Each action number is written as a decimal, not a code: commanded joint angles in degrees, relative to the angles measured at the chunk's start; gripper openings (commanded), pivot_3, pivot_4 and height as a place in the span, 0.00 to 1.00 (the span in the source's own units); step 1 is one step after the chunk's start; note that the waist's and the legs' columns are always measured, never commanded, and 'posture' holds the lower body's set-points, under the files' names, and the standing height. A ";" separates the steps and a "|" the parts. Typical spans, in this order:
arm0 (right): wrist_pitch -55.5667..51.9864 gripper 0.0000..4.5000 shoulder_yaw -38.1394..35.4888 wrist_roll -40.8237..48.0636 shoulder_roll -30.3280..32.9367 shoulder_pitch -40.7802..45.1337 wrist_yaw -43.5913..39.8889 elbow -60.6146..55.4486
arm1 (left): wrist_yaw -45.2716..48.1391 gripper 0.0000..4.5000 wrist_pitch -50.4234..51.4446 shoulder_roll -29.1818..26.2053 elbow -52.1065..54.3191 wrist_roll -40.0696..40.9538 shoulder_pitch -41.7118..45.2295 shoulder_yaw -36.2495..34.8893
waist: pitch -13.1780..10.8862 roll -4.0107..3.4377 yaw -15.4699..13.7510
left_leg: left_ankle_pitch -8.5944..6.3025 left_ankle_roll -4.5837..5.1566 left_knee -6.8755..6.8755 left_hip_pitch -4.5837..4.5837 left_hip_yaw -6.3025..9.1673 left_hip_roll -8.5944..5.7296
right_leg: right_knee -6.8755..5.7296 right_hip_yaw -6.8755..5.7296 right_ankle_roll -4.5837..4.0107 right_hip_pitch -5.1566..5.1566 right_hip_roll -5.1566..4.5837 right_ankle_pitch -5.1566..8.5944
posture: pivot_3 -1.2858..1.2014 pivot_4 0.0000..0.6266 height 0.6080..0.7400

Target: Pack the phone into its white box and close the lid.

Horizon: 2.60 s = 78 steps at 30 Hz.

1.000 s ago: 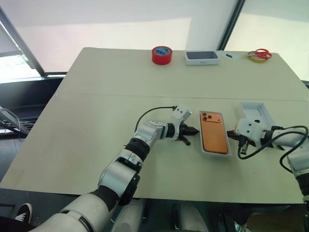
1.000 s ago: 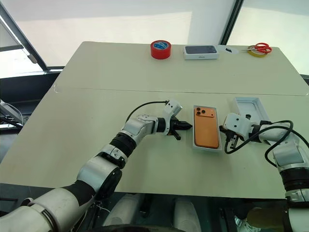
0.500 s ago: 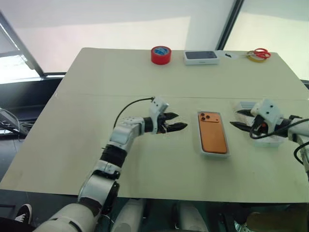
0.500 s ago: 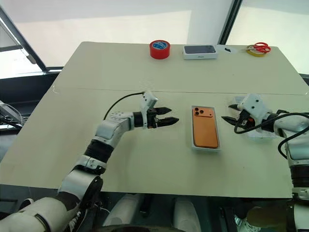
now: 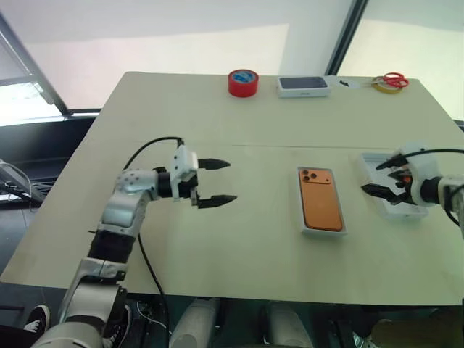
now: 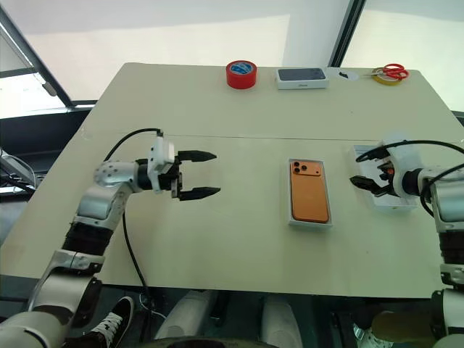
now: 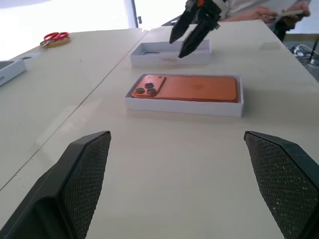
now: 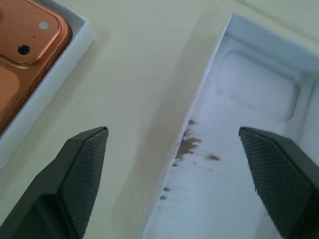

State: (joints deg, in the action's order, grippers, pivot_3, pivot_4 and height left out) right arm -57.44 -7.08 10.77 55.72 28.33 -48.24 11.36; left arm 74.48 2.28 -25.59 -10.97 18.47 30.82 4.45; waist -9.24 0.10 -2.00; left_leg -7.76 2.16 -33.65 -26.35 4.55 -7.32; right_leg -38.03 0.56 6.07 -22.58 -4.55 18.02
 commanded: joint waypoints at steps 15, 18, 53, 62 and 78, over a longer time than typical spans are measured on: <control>-11.50 0.92 16.44 -2.48 1.11 18.92 -2.69 16.07 | -3.33 1.00 0.37 -3.05 9.01 2.51 -6.12 -1.87 | -0.01 -0.08 1.44 | -0.01 0.01 0.13 -0.07 -0.05 -0.01 | 0.03 0.03 0.12 -0.12 -0.02 -0.07 | 0.52 0.24 1.00; -9.63 0.67 17.20 -3.42 0.50 20.15 -2.15 18.27 | -4.36 1.00 0.42 -3.24 9.73 2.27 -7.01 -2.07 | -0.01 -0.08 1.60 | -0.01 0.01 0.16 -0.07 -0.05 -0.01 | 0.02 0.03 0.21 -0.16 -0.02 -0.12 | 0.52 0.24 1.00; -13.54 0.00 -27.46 38.10 -45.22 8.41 26.28 -25.18 | -18.55 0.01 8.94 5.72 9.80 5.52 -4.02 -1.63 | 0.01 -0.16 2.75 | 0.20 0.01 0.39 -0.04 0.01 -0.02 | -0.27 0.09 0.28 -0.11 0.04 -0.16 | 0.52 0.24 1.00; -34.57 0.00 -24.59 56.38 -42.38 -5.20 30.64 -33.99 | -18.87 0.01 8.07 7.45 10.73 3.45 -3.78 1.41 | 0.06 -0.14 2.40 | 0.11 -0.09 0.40 0.02 -0.02 -0.08 | -0.15 0.10 0.24 -0.22 -0.02 -0.15 | 0.52 0.24 1.00; -33.17 0.00 -20.44 80.28 -30.05 -2.68 45.73 -15.46 | -19.48 0.01 2.92 15.71 3.33 0.53 -2.26 5.87 | 0.11 -0.16 2.50 | 0.19 0.09 0.37 -0.01 0.00 -0.05 | -0.10 0.05 0.24 0.05 -0.03 -0.14 | 0.52 0.24 1.00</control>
State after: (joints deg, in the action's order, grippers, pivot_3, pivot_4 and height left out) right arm -91.53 -28.39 86.17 24.01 25.87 -4.27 -4.89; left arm 54.90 5.49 -9.97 -10.23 17.52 27.88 11.64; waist -9.13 -0.05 0.50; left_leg -7.57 2.27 -33.30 -26.36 4.54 -7.37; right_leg -38.11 0.61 6.31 -22.53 -4.58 17.88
